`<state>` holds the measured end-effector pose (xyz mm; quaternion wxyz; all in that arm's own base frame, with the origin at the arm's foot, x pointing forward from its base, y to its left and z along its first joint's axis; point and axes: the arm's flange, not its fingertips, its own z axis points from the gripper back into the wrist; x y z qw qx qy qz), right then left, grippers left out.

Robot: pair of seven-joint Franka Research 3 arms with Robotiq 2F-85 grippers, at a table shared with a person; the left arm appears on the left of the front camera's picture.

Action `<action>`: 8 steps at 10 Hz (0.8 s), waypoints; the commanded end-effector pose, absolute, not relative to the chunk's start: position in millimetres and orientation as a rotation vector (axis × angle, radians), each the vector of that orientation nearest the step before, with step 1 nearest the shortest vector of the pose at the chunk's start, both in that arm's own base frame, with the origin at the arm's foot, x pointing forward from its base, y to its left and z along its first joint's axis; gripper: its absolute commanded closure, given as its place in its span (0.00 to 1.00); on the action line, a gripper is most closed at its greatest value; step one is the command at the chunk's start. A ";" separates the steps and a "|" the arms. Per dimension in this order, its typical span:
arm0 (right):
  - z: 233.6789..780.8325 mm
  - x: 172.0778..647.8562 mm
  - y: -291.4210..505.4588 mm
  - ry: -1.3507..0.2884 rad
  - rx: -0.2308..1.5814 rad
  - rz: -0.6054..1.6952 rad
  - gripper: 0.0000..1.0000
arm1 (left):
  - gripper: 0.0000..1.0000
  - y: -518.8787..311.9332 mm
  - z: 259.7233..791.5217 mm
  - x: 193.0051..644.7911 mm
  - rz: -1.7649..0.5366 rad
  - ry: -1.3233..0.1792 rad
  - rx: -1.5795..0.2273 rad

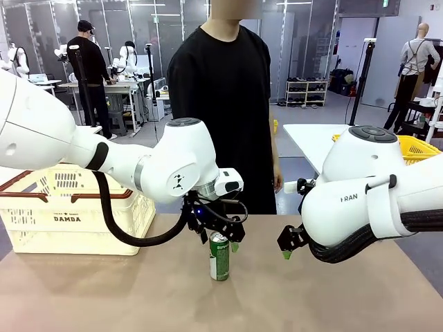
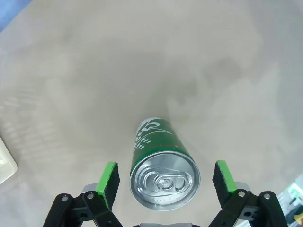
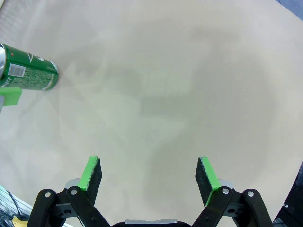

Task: Place the drinks into the Shopping basket.
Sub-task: Pick up one drink and place it into the Shopping basket.

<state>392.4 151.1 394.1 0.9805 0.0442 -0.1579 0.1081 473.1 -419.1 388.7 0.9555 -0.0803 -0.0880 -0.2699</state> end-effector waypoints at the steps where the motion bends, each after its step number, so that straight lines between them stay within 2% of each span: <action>1: 393.4 392.9 150.4 -0.317 0.091 0.215 0.00 | 0.00 -422.6 391.9 476.2 -0.525 -0.155 -0.136; 2: 393.4 392.9 150.4 -0.317 0.091 0.215 0.00 | 0.00 -421.5 390.5 477.3 -0.527 -0.152 -0.137; 4: 393.4 392.9 150.4 -0.317 0.091 0.215 0.00 | 0.12 -421.4 388.6 478.7 -0.530 -0.131 -0.129; 8: 393.4 392.9 150.4 -0.317 0.091 0.215 0.00 | 0.48 -424.9 388.0 477.8 -0.542 -0.093 -0.113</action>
